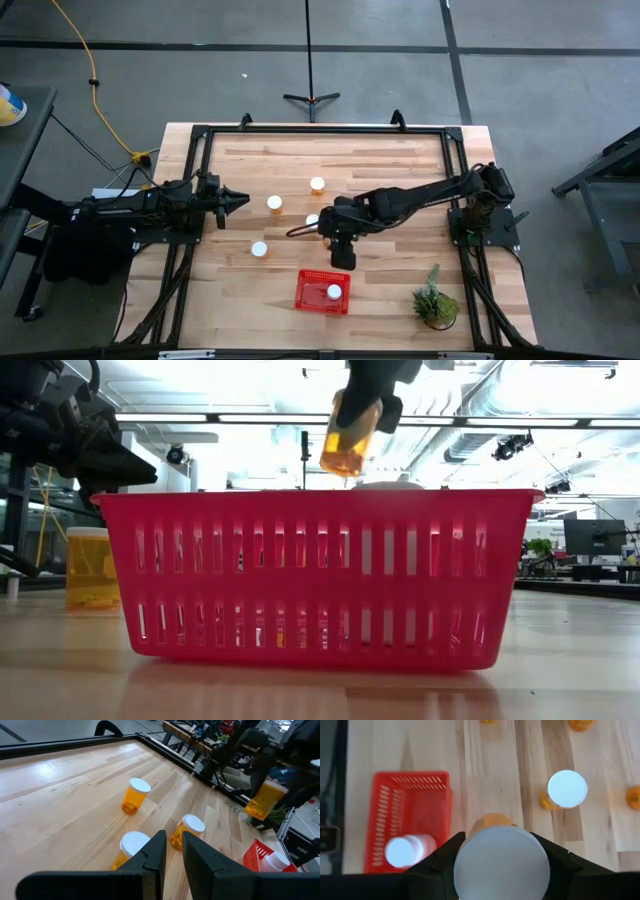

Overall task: Pick and place pill bottles into a basket
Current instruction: Put the orange pill bottle into the red basket

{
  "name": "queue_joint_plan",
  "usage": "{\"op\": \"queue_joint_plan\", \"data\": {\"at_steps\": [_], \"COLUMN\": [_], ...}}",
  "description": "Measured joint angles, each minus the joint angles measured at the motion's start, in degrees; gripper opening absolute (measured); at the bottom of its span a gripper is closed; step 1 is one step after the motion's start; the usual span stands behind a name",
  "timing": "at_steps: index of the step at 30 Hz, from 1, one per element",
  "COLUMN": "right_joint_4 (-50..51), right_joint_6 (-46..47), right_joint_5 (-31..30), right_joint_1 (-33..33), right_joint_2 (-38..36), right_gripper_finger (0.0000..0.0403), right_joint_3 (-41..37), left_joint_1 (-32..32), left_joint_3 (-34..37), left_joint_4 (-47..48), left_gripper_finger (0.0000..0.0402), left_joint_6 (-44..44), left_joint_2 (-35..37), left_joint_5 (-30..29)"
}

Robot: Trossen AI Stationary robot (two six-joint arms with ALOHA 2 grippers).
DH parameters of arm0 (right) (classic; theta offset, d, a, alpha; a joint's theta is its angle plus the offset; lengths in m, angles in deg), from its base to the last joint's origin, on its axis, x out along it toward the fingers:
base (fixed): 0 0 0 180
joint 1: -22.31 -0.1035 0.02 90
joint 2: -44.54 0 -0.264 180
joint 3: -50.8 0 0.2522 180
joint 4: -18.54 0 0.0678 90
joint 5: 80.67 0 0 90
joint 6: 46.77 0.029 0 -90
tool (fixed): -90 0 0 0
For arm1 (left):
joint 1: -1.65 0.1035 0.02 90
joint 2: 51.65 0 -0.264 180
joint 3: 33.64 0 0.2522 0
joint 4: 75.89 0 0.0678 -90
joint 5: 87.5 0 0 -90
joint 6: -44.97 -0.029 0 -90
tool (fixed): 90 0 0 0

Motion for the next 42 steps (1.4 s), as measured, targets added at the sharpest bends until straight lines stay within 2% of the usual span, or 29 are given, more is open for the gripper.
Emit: {"op": "queue_joint_plan", "data": {"at_steps": [7, 12, 21, 26, 34, 42], "right_joint_4": [-2.97, -4.74, -8.12, -11.04, -12.4, -16.68], "right_joint_6": [6.89, 10.64, 13.78, 14.35, 16.29, 16.34], "right_joint_5": [-1.76, -3.49, -6.42, -5.34, -4.25, -3.84], "right_joint_1": [-2.32, -3.77, -6.18, -7.34, -8.89, -11.01], "right_joint_2": [0.0, 0.0, 0.01, 1.8, 3.34, 5.01], "right_gripper_finger": [0.0196, 0.0184, 0.0194, 0.0183, 0.0192, 0.0183], "right_joint_3": [0.23, 0.21, 0.21, 0.21, 0.17, 0.17], "left_joint_1": [0.01, 0.0, 0.0, 0.0, 0.0, 0.0], "left_joint_3": [0.0, 0.0, 0.0, 0.0, 0.0, 0.0], "left_joint_4": [0.05, 0.21, 0.31, 0.76, 0.96, 1.18], "left_gripper_finger": [0.0097, 0.0097, 0.0097, 0.0097, 0.0097, 0.0097], "left_joint_6": [-0.04, -0.07, -0.2, -0.2, -0.17, -0.17], "left_joint_2": [0.01, 0.01, 0.0, -0.01, 0.01, 0.02], "left_joint_5": [-0.07, -0.07, -0.07, -0.07, -0.04, -0.05]}}
